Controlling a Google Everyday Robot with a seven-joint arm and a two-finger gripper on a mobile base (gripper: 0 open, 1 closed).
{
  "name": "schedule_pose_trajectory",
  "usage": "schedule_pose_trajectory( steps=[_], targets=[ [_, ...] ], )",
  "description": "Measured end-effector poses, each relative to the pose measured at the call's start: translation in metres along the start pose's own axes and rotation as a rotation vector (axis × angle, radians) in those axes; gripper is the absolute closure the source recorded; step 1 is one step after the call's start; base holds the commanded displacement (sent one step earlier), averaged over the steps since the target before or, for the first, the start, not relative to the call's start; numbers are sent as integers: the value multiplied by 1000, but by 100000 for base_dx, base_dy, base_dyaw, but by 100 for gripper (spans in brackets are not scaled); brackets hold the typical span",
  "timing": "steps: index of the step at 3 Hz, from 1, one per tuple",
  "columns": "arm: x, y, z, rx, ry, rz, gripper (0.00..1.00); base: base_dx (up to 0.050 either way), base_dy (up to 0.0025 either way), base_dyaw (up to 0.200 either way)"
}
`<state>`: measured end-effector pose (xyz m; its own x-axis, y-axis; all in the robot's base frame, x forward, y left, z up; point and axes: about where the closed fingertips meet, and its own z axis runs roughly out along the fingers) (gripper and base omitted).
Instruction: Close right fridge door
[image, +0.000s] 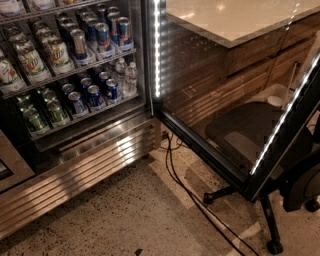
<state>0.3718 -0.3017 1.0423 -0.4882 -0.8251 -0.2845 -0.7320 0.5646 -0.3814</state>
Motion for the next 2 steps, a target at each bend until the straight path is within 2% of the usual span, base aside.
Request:
schedule_pose_trajectory(
  steps=[1,2],
  targets=[
    [23,-15,-20,80,-13,66,0,0,0,0],
    [23,-15,-20,80,-13,66,0,0,0,0]
  ],
)
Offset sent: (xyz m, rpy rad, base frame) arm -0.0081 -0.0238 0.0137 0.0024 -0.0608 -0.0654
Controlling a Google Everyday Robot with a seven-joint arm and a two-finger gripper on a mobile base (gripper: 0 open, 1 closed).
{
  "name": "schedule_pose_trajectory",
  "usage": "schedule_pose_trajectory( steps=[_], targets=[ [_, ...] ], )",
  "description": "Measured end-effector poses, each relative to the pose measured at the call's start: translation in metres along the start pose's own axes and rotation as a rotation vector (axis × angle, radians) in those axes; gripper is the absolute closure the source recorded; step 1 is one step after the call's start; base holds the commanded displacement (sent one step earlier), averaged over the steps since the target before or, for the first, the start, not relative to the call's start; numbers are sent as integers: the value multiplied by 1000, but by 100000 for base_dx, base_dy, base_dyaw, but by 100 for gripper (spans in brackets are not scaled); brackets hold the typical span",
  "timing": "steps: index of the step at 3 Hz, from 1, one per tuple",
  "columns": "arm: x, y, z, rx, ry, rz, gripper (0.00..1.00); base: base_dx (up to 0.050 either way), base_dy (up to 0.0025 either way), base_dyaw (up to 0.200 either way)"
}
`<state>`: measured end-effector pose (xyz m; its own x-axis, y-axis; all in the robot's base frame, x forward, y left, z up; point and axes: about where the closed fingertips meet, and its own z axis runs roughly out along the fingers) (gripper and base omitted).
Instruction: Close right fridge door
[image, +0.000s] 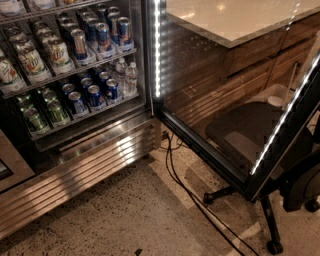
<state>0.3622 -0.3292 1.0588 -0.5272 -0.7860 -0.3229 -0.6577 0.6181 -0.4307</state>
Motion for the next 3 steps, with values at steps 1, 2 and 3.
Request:
schedule_pose_trajectory(
  steps=[1,2,3],
  targets=[
    [-4,-13,4,31,-2,13,0,0,0,0],
    [0,-45,11,89,6,74,0,0,0,0],
    [9,-76,13,149,15,149,0,0,0,0]
  ],
)
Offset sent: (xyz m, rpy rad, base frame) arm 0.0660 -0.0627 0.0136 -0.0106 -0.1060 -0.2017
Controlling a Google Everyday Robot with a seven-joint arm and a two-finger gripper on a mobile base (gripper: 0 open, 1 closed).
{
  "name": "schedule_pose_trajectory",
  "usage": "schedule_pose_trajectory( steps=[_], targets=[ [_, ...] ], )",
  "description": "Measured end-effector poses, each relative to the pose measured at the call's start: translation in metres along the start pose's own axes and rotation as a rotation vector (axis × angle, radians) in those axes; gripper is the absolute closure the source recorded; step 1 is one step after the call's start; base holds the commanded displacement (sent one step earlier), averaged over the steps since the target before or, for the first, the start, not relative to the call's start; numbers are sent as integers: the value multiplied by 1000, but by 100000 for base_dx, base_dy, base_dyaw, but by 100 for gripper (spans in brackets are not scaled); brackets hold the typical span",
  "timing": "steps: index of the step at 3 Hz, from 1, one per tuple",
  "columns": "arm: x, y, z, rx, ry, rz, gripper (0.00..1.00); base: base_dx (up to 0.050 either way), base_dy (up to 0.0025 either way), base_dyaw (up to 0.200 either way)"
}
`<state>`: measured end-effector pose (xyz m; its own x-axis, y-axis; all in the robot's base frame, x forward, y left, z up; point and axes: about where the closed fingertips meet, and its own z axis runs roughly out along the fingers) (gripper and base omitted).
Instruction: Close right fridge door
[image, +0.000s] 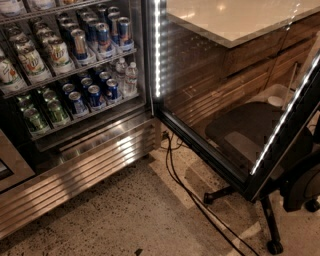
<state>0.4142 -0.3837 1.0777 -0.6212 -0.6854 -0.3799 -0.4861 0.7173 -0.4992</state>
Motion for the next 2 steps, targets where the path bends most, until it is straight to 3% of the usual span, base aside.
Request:
schedule_pose_trajectory(
  steps=[1,2],
  targets=[
    [21,-41,16,66,10,108,0,0,0,0],
    [21,-41,17,67,10,109,0,0,0,0]
  ],
)
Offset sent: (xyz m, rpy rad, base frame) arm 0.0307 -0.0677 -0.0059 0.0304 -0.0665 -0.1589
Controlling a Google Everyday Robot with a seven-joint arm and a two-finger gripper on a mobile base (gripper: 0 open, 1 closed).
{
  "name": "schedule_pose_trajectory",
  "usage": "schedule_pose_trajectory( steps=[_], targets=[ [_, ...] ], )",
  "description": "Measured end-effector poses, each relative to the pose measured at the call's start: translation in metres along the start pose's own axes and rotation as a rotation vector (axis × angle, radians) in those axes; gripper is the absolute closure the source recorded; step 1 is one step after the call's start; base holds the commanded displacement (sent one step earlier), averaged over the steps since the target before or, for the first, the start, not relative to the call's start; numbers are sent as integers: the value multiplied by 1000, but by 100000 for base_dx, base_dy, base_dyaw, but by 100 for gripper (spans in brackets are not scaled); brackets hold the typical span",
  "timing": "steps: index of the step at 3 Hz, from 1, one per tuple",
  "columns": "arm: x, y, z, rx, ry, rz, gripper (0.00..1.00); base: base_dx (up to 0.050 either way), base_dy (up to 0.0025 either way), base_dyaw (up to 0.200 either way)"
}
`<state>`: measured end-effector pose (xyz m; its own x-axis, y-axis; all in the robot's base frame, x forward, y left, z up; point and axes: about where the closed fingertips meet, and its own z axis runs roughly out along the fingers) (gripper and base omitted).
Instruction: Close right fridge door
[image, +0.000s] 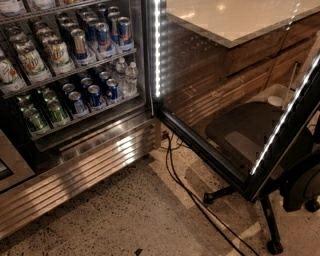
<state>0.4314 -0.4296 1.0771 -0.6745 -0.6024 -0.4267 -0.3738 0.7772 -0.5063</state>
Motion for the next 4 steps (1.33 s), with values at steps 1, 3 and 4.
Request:
schedule_pose_trajectory(
  steps=[1,3,4],
  targets=[
    [-1,-4,2,13,2,12,0,0,0,0],
    [-5,-60,25,103,-13,131,0,0,0,0],
    [-13,-73,46,106,-30,167,0,0,0,0]
  ],
)
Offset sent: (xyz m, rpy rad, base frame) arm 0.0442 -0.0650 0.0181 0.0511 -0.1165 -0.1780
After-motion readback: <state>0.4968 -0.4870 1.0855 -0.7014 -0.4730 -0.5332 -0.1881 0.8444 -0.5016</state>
